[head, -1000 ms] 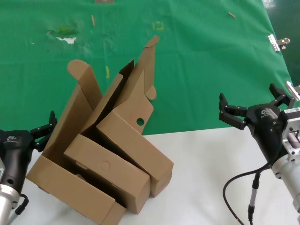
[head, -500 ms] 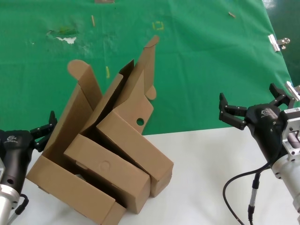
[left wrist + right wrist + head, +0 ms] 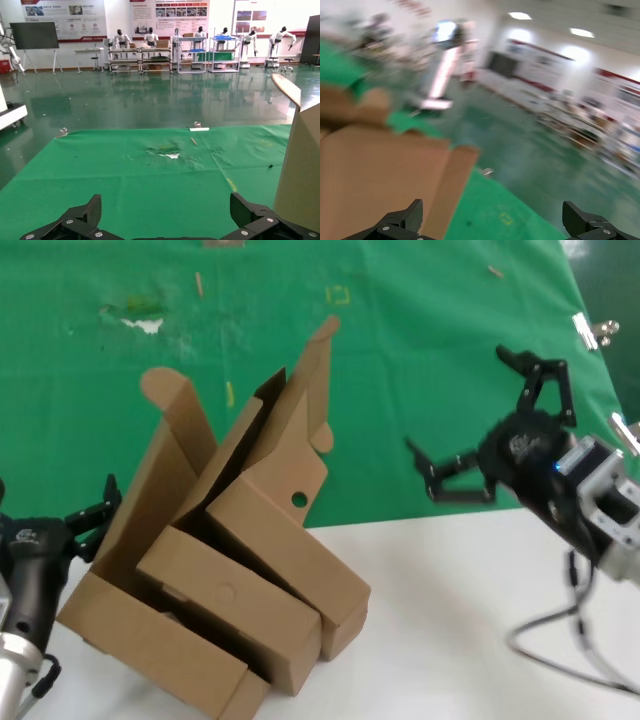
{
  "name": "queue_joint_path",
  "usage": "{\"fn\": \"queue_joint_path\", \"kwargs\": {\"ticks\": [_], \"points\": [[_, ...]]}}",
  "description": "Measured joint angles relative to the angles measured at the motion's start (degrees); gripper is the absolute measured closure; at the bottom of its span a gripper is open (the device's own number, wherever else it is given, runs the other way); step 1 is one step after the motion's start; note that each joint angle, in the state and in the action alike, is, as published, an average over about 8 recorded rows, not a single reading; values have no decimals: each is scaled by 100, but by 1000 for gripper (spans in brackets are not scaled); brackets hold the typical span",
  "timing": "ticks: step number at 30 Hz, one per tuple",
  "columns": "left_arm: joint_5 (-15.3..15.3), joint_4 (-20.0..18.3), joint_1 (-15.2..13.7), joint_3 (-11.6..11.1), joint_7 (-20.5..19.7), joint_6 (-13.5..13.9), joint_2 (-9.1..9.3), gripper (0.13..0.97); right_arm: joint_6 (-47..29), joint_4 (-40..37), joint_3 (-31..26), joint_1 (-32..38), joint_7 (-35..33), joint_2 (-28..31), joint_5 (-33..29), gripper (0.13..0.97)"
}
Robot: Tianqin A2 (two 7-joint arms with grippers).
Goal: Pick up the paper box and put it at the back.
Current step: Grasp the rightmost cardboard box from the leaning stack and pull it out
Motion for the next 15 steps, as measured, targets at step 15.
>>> {"fn": "queue_joint_path", "kwargs": {"ticks": [15], "points": [[0, 0, 0, 0, 0, 0, 0, 379, -2330, -410, -304, -145, -1237, 1370, 227, 129]]}}
